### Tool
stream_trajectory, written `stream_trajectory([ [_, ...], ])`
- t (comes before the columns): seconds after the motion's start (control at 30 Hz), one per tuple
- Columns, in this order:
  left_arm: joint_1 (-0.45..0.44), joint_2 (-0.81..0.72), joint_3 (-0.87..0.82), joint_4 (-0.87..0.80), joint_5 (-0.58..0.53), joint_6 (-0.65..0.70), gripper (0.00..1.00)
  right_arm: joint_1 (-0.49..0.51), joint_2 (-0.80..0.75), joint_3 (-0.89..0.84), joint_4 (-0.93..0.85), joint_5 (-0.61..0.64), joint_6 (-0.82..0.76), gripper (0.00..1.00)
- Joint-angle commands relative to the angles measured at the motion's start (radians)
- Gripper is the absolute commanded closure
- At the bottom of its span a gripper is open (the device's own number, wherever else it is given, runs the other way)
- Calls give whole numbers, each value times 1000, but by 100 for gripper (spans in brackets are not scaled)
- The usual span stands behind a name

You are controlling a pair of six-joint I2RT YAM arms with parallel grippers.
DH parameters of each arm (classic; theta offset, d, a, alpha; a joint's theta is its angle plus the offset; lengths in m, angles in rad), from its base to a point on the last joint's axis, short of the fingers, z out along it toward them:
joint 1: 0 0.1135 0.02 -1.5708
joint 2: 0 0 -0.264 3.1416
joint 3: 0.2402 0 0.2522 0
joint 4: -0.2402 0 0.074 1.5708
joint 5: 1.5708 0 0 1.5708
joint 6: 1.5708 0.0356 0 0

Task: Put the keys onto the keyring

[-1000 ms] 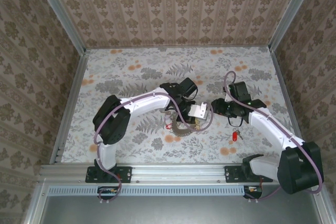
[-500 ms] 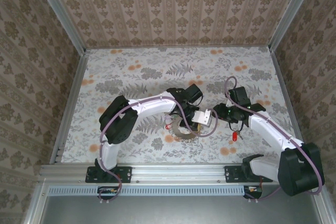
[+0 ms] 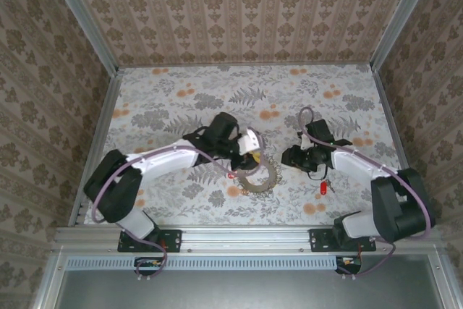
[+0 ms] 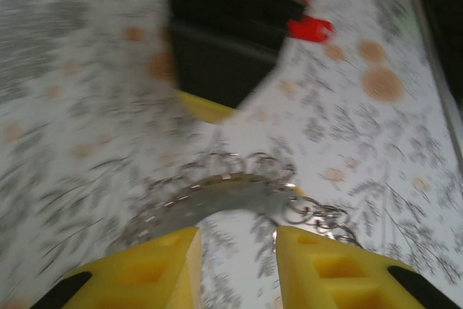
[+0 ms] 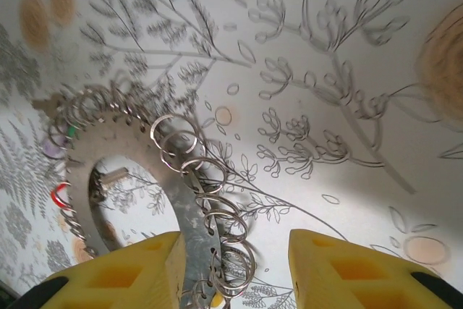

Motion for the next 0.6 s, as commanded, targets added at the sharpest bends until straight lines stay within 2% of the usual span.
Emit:
stream_trajectory([
  [0.0,37,-49,-84,150,-70,-312,67,45,71,37,20,-47,-6,57],
  [0.1,68,-62,-105,97,-84,-439,66,73,114,48,30,-39,-7,56],
  [0.23,76,-35,-95,20,-42,-503,65,86,146,47,41,-44,-15,56],
  [0.4,73,45,-62,-58,-5,-530,66,95,171,50,48,-76,-32,61],
  [0.57,73,125,-29,-127,-17,-533,68,99,202,41,66,-88,-36,64],
])
